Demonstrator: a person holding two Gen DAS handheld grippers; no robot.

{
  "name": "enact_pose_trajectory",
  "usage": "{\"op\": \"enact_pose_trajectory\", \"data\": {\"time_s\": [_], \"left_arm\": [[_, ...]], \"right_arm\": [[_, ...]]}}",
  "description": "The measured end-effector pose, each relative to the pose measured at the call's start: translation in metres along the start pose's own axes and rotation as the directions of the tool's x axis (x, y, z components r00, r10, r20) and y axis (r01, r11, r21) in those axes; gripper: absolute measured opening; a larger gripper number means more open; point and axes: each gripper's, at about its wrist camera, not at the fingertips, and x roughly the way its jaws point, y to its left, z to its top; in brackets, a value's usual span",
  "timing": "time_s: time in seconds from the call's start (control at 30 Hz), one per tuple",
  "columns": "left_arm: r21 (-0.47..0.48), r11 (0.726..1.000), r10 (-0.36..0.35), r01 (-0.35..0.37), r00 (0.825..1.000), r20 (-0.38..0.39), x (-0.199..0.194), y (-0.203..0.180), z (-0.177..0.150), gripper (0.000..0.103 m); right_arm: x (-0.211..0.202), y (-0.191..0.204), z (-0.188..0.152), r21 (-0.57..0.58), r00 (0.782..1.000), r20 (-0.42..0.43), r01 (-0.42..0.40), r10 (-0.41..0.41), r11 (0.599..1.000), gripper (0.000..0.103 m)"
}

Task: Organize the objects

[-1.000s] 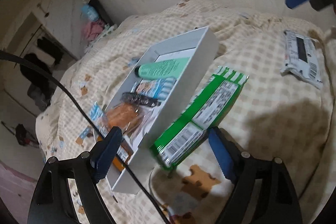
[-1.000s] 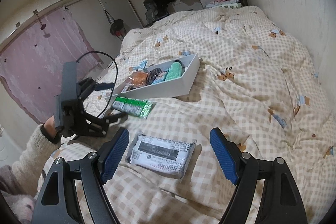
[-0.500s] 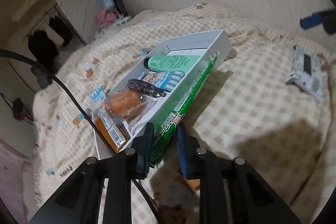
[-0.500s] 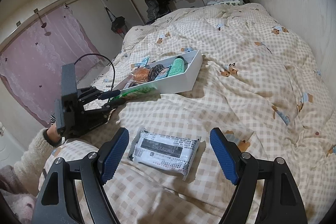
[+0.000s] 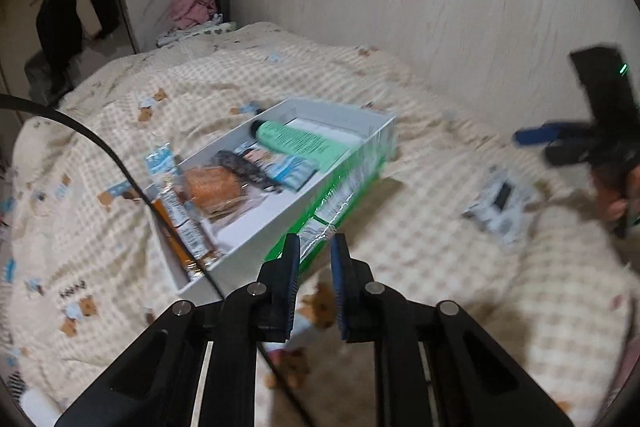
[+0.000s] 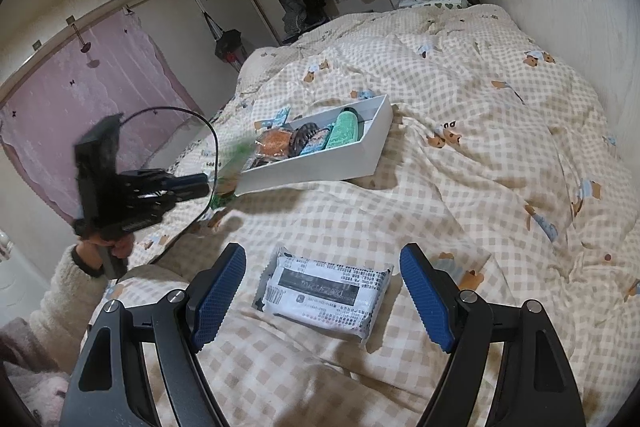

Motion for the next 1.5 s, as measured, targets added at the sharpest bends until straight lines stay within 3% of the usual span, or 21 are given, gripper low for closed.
{"op": "enact_pose_trajectory", "data": {"time_s": [0.07, 0.23, 0.3, 0.43, 0.47, 0.57, 0.7, 0.8, 0.87, 0.93, 1.03, 1.13, 1.27, 1.5], "left_arm": [[0.007, 1.000, -0.011, 0.011, 1.000, -0.010, -0.002, -0.007, 0.004, 0.017], [0.075, 0.996, 0.043, -0.039, 0.998, -0.050, 0.007, -0.020, 0.006, 0.018], [0.090, 0.995, 0.052, -0.046, 0.997, -0.064, 0.011, -0.021, 0.003, 0.023], [0.139, 0.983, 0.130, -0.120, 0.990, -0.063, 0.018, -0.022, -0.003, 0.074], [0.148, 0.980, 0.144, -0.135, 0.988, -0.052, 0.018, -0.023, -0.004, 0.079], [0.137, 0.982, 0.139, -0.131, 0.989, -0.052, 0.016, -0.022, -0.005, 0.079], [0.144, 0.982, 0.135, -0.126, 0.989, -0.054, 0.012, -0.024, -0.004, 0.080], [0.181, 0.970, 0.173, -0.162, 0.984, -0.049, 0.014, -0.028, -0.004, 0.081], [0.200, 0.964, 0.193, -0.178, 0.979, -0.059, 0.020, -0.029, -0.004, 0.081], [0.217, 0.951, 0.244, -0.221, 0.966, -0.084, 0.028, -0.031, -0.004, 0.081], [0.253, 0.916, 0.346, -0.312, 0.932, -0.104, 0.041, -0.035, -0.005, 0.081], [0.282, 0.911, 0.340, -0.300, 0.934, -0.105, 0.047, -0.040, -0.006, 0.081], [0.310, 0.898, 0.355, -0.311, 0.930, -0.096, 0.051, -0.042, -0.005, 0.081], [0.270, 0.913, 0.343, -0.305, 0.934, -0.103, 0.048, -0.034, -0.008, 0.081]], "right_arm": [[0.003, 0.000, 0.000, 0.003, 1.000, -0.016, 0.011, -0.011, 1.000, 0.081], [0.015, 0.002, 0.000, 0.004, 0.995, -0.080, 0.057, -0.057, 0.998, 0.081], [0.022, 0.008, 0.000, -0.022, 0.989, -0.123, 0.079, -0.081, 0.997, 0.081], [0.036, 0.021, -0.003, -0.078, 0.977, -0.186, 0.092, -0.105, 0.993, 0.081], [0.040, 0.023, -0.003, -0.082, 0.975, -0.191, 0.096, -0.110, 0.992, 0.081], [0.053, 0.031, -0.002, -0.109, 0.963, -0.209, 0.149, -0.169, 0.983, 0.090], [0.061, 0.041, -0.005, -0.157, 0.936, -0.246, 0.218, -0.252, 0.963, 0.090], [0.064, 0.035, -0.005, -0.104, 0.925, -0.283, 0.235, -0.255, 0.966, 0.091], [0.068, 0.032, -0.006, -0.092, 0.917, -0.303, 0.241, -0.258, 0.966, 0.102], [0.072, 0.027, -0.008, -0.074, 0.913, -0.318, 0.245, -0.255, 0.967, 0.102], [0.078, 0.025, -0.010, -0.061, 0.907, -0.341, 0.243, -0.249, 0.968, 0.101], [0.077, 0.027, -0.009, -0.068, 0.905, -0.343, 0.244, -0.252, 0.967, 0.100], [0.073, 0.029, -0.009, -0.088, 0.908, -0.325, 0.250, -0.265, 0.964, 0.083], [0.060, 0.027, -0.007, -0.056, 0.928, -0.288, 0.229, -0.235, 0.972, 0.080]]}}
